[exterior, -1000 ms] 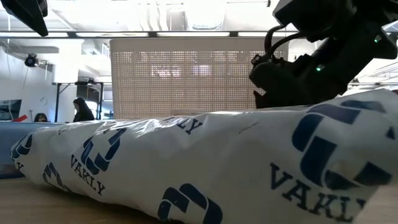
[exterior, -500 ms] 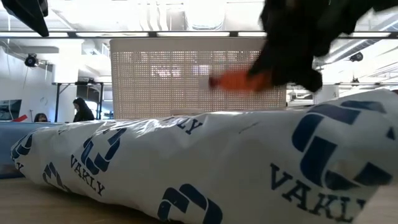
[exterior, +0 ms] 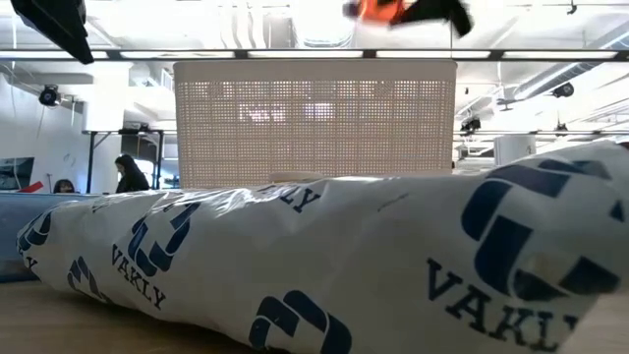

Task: Pick & place medical supplies in basket/bin
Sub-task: Put the bottle into the white basket, then put the orange pill bottle into the white basket

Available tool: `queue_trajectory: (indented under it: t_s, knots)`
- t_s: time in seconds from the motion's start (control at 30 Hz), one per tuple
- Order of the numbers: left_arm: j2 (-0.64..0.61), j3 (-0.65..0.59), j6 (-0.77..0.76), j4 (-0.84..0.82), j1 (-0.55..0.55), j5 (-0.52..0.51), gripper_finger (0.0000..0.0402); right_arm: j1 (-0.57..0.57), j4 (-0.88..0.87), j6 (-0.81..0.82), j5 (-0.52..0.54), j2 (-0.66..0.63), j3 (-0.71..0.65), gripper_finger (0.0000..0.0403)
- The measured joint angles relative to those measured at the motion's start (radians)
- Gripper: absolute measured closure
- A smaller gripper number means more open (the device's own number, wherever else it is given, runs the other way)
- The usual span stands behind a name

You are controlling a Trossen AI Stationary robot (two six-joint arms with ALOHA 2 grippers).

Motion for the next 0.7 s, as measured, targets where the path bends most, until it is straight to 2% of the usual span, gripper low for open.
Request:
queue_trajectory:
  t_s: [0.1, 0.17, 0.4, 0.47, 0.57, 0.7]
  knots:
    - [0.029, 0.002, -0.009, 0.008, 0.000, 0.018, 0.0160, -0.127, -0.081, -0.051, -0.175, 0.084, 0.073, 0.0212]
    - [0.043, 0.003, -0.033, 0.007, 0.000, 0.041, 0.0160, -0.172, -0.109, -0.099, -0.242, 0.137, 0.126, 0.0184]
    - [0.061, 0.000, -0.189, 0.014, -0.030, 0.073, 0.0160, -0.199, -0.253, -0.225, -0.242, 0.266, 0.326, 0.0073]
    - [0.061, -0.005, -0.234, 0.036, -0.039, 0.073, 0.0160, -0.177, -0.323, -0.310, -0.243, 0.282, 0.366, 0.0051]
    - [0.061, -0.025, -0.239, 0.125, -0.040, 0.073, 0.0160, -0.097, -0.417, -0.434, -0.242, 0.280, 0.389, 0.0040]
    - [0.062, -0.081, -0.203, 0.237, -0.040, 0.067, 0.0160, 0.054, -0.539, -0.416, -0.236, 0.228, 0.354, 0.0046]
